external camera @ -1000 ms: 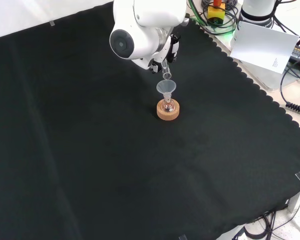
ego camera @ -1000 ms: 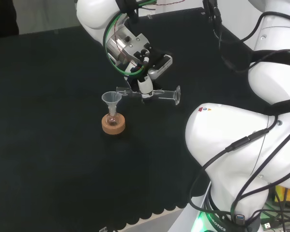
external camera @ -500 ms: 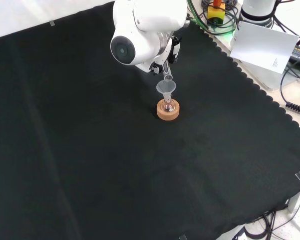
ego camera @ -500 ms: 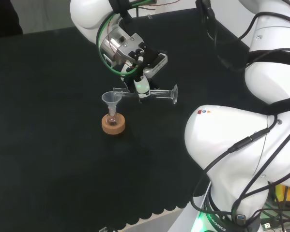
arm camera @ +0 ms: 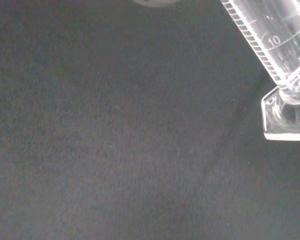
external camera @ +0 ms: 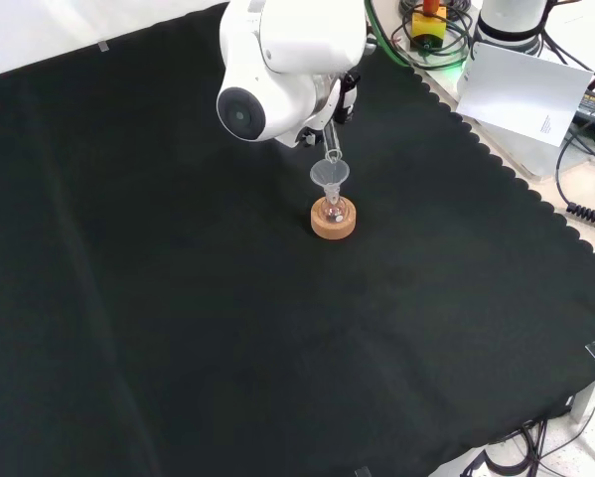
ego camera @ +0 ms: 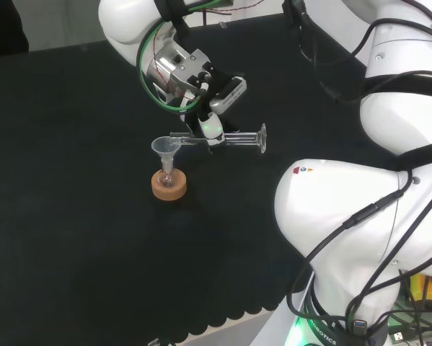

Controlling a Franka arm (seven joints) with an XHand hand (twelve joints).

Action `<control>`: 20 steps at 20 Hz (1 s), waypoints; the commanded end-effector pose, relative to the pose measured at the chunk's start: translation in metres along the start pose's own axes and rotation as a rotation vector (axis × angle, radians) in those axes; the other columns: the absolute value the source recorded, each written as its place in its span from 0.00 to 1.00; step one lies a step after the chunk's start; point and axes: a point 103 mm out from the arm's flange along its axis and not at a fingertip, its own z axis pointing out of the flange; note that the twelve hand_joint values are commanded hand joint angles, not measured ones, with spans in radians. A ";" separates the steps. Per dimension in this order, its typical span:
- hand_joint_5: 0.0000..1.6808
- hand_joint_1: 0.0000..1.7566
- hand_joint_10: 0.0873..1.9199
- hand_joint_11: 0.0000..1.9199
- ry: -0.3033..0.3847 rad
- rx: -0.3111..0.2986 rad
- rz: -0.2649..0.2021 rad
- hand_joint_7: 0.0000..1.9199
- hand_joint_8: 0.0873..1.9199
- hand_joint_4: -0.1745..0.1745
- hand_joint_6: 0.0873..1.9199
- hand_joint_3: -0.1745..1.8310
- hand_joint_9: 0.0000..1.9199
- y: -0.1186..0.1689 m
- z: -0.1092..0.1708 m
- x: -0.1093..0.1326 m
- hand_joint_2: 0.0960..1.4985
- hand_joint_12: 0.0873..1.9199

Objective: Pour the water from the graduated cylinder into the round-bottom flask.

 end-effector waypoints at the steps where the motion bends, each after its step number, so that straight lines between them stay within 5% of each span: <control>1: 0.57 0.72 0.01 0.56 0.010 0.011 -0.002 0.52 0.51 0.00 0.51 0.09 0.72 -0.005 -0.001 -0.002 0.73 0.43; 20: 0.57 0.72 0.01 0.56 0.019 0.033 -0.003 0.52 0.51 0.00 0.51 0.09 0.73 -0.006 -0.001 0.000 0.73 0.43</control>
